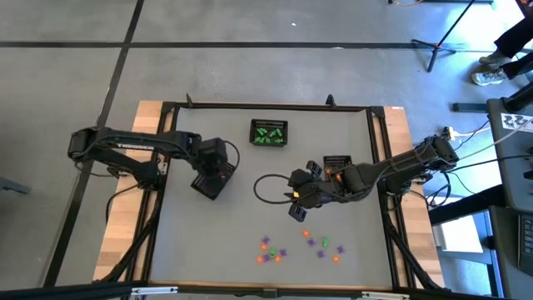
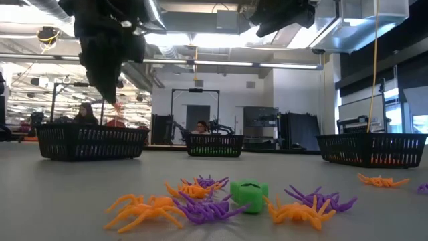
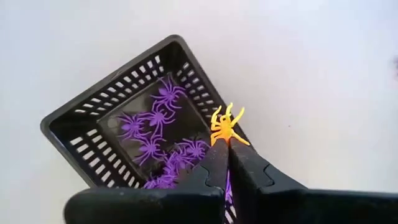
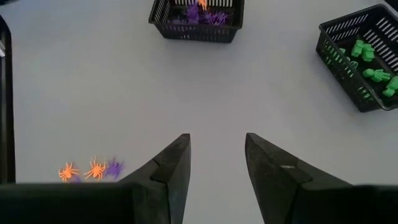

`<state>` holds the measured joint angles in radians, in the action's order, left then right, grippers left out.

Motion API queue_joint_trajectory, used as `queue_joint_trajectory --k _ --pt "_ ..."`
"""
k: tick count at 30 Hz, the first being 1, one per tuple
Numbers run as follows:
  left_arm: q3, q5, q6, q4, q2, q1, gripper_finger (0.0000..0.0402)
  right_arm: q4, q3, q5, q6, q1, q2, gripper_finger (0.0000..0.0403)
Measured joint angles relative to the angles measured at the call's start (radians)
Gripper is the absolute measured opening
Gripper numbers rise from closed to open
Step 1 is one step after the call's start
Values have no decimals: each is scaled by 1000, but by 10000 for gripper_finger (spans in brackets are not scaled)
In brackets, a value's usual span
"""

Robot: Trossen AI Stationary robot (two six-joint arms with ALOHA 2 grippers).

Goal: Sort Halloween decoration
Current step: Put the orange spider toy from the left bin into the right bin

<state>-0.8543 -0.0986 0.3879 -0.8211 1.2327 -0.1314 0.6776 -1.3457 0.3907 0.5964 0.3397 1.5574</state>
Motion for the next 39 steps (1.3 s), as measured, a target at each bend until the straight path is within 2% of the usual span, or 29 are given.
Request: queue_joint_trajectory --k 3,7,13,20,29,39 --pt "0 -7 4 -2 -37 0 0 -78 0 -6 -4 -14 0 150" --pt "0 -8 27 -1 -90 0 0 -276 0 -97 -53 -74 20 150" --pt "0 -5 54 0 -142 0 0 -548 0 -199 -180 -183 117 150" --pt "-2 2 74 3 -159 -1 0 -831 -2 -241 -448 -241 255 164" --pt "-2 -11 83 10 -158 -1 0 -852 -65 -292 -443 -300 393 229" --pt "-26 -44 92 10 -162 -1 0 -850 -203 -365 -444 -309 537 237"
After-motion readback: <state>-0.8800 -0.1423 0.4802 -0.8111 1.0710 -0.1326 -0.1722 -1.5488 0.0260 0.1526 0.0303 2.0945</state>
